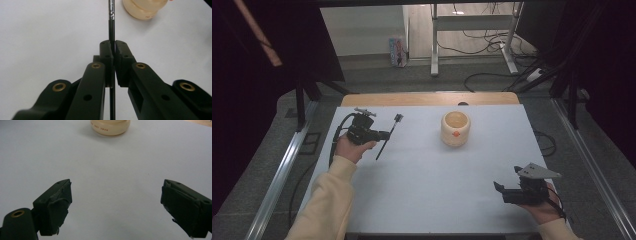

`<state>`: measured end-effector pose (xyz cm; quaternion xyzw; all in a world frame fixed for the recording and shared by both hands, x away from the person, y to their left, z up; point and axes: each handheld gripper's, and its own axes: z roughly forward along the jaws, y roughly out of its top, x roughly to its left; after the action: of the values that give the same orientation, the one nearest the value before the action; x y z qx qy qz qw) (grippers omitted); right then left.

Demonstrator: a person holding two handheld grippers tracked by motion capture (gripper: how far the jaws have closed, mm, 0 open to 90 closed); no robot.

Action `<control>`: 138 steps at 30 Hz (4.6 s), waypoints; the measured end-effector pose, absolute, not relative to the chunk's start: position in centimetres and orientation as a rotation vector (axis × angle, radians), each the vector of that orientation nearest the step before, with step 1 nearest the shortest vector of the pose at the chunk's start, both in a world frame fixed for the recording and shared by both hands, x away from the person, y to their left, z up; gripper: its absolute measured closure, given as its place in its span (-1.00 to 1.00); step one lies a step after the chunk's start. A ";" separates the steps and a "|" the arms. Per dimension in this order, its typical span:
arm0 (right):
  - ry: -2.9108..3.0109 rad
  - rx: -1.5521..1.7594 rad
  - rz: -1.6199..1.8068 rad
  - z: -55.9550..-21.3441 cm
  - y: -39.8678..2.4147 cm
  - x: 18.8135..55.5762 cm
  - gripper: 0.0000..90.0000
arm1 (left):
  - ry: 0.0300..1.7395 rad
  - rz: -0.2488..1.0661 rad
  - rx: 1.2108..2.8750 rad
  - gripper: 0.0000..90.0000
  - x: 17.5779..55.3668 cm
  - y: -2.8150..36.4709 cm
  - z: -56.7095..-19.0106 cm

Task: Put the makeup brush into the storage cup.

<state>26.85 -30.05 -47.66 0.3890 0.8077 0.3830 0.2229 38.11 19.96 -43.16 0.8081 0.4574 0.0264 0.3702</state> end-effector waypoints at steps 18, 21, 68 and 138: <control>2.238 1.079 1.082 -47.7 -29.7 26.9 -0.77 | 1.123 0.044 2.006 0.92 36.3 19.5 -43.8; 2.240 1.077 1.081 -47.7 -29.7 26.9 -0.77 | 1.119 0.043 2.000 0.92 36.1 19.4 -43.8; 2.286 1.096 1.202 -47.5 -27.1 27.4 -0.76 | 1.043 0.010 1.986 0.92 34.9 16.6 -44.1; 2.437 1.071 1.474 -48.7 -13.4 30.5 -0.65 | 0.997 -0.015 1.984 0.92 34.8 14.8 -44.1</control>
<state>30.46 -13.44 -48.74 0.3515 0.8000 0.4837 0.0493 34.78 14.81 -44.08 0.8004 0.4022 -0.0059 0.4445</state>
